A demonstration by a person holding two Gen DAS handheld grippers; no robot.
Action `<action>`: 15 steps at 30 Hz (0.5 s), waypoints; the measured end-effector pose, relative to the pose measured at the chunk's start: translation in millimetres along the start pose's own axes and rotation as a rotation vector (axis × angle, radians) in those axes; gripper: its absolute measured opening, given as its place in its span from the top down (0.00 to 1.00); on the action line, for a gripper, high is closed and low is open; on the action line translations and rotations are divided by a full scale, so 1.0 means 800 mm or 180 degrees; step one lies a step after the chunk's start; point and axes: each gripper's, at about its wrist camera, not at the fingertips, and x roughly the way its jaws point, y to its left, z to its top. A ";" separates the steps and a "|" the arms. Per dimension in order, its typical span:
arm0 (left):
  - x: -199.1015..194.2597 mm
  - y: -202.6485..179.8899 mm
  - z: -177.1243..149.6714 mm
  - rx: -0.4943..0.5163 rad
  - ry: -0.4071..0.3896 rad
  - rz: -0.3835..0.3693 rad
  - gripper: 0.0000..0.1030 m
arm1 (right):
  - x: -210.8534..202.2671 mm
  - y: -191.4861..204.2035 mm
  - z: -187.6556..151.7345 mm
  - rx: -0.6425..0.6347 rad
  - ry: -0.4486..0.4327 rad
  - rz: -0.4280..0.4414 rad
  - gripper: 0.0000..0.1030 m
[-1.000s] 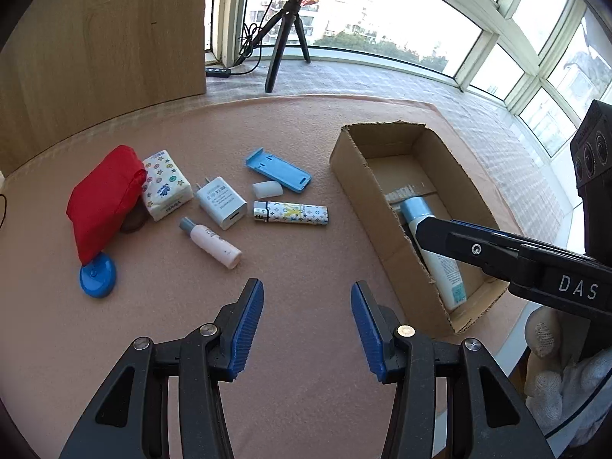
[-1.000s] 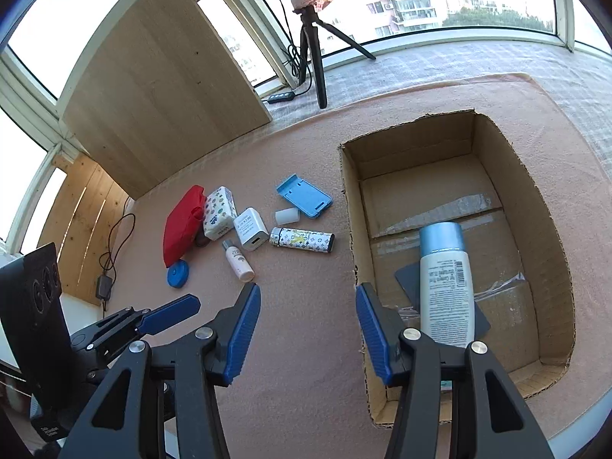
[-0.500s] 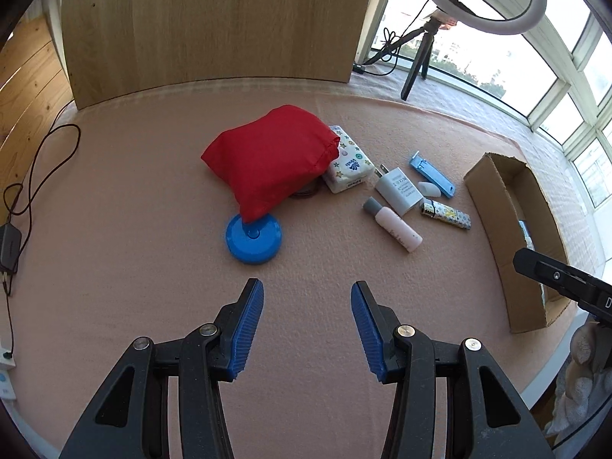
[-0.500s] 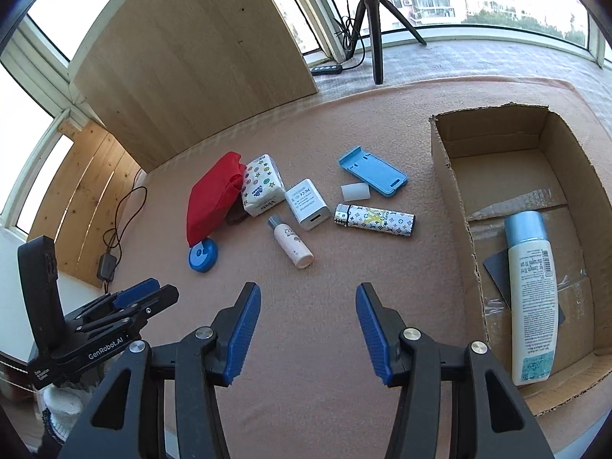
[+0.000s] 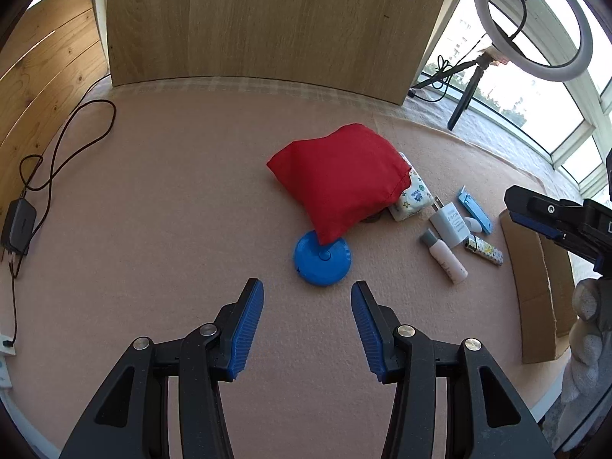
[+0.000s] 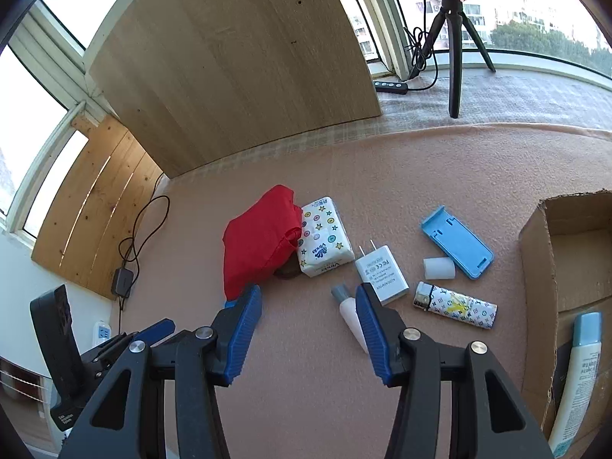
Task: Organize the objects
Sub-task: 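Grasp the red fabric bag with the right gripper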
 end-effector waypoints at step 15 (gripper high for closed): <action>-0.003 0.073 -0.002 -0.0344 -0.0007 0.0132 0.50 | 0.155 0.025 0.086 0.0040 0.0369 0.0061 0.53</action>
